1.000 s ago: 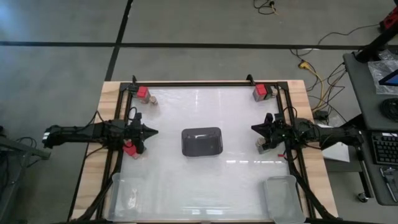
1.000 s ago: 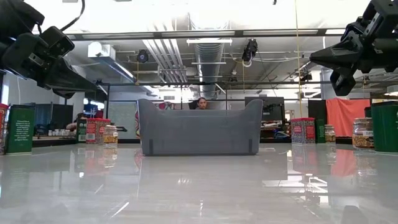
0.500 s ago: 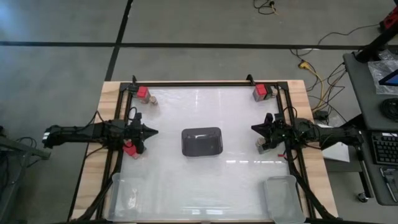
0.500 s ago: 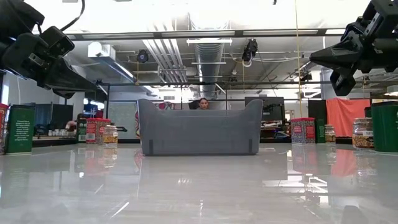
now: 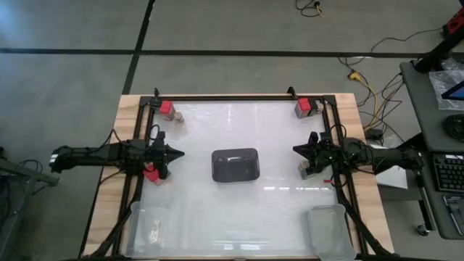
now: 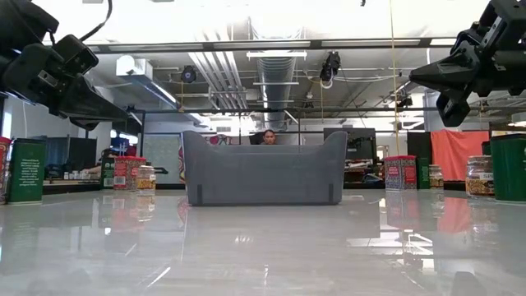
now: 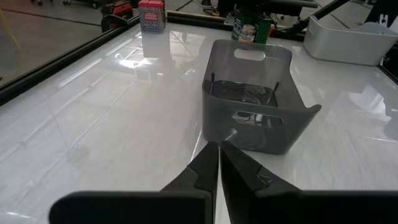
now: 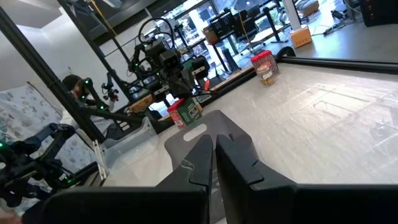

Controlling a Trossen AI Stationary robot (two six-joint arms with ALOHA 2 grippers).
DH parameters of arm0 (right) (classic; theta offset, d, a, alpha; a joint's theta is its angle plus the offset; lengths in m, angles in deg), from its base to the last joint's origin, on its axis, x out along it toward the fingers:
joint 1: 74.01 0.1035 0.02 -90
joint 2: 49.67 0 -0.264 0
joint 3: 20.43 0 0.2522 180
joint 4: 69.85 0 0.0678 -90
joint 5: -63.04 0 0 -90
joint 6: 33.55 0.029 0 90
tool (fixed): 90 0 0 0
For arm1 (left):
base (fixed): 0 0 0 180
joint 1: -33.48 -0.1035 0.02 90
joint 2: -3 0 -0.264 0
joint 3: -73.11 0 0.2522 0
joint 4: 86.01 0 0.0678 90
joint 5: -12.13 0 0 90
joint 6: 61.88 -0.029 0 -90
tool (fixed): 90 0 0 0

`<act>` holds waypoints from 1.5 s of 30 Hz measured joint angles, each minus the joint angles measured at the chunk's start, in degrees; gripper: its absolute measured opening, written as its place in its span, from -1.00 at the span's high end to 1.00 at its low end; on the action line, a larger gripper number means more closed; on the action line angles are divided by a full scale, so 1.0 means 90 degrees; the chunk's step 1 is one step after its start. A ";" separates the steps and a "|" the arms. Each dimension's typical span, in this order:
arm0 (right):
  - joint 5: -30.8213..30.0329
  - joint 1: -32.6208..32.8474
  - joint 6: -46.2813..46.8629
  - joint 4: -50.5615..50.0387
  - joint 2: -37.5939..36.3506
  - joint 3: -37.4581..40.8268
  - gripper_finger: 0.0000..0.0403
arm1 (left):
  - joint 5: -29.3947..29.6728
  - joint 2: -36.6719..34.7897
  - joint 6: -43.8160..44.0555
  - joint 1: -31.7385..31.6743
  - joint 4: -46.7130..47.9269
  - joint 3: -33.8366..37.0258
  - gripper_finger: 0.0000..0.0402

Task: Sort spices by type

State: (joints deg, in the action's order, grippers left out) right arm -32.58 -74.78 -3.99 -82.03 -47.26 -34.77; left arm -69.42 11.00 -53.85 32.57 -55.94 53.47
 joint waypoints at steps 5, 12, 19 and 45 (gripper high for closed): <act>0.0000 -0.0001 -0.0002 -0.0001 -0.0001 0.0000 0.94 | 0.0000 -0.0001 -0.0002 0.0000 0.0001 0.0000 0.99; -0.0001 0.0001 0.0000 0.0000 -0.0001 -0.0002 0.94 | 0.0000 0.0001 -0.0001 0.0000 -0.0001 0.0000 0.99; -0.0001 -0.0001 -0.0002 -0.0002 0.0001 -0.0002 0.94 | 0.0002 0.0001 0.0219 0.0000 -0.0813 0.0003 0.99; 0.0001 0.0001 -0.0002 0.0000 0.0001 -0.0002 0.94 | 0.1960 0.1595 0.1234 -0.0005 0.0129 -0.2548 0.95</act>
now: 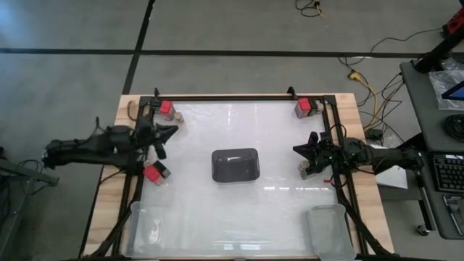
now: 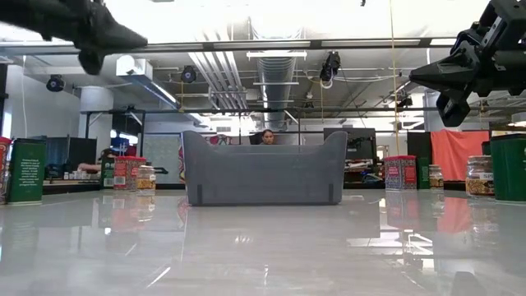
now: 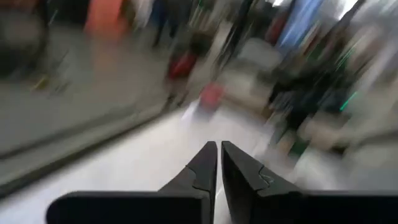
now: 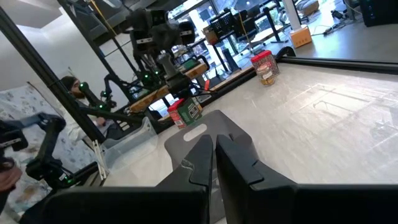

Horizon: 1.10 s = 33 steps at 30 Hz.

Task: Sort spices by type
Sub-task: Put the black seasoning can into the black bin

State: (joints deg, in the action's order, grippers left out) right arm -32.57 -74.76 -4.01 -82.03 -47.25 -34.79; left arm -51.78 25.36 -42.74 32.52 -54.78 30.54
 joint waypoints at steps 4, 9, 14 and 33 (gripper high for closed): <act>-0.0002 -0.0001 0.0002 -0.0002 -0.0002 0.0002 0.94 | 0.0329 0.0991 0.0805 -0.0002 0.2708 -0.1320 0.70; 0.0000 0.0000 0.0000 0.0000 0.0000 0.0000 0.94 | 0.0189 0.2080 0.2267 -0.0002 0.5170 -0.2404 0.18; 0.0000 0.0000 0.0000 -0.0001 -0.0001 0.0001 0.94 | -0.0276 0.2930 0.3019 -0.0002 0.6418 -0.3016 -0.34; -0.0002 0.0000 0.0000 0.0000 -0.0001 0.0001 0.94 | -0.2397 0.4508 0.3134 -0.0007 0.6726 -0.2247 -0.82</act>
State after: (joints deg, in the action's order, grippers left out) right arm -32.59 -74.76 -4.01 -82.03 -47.26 -34.77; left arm -73.35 65.93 -14.54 32.46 5.76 10.31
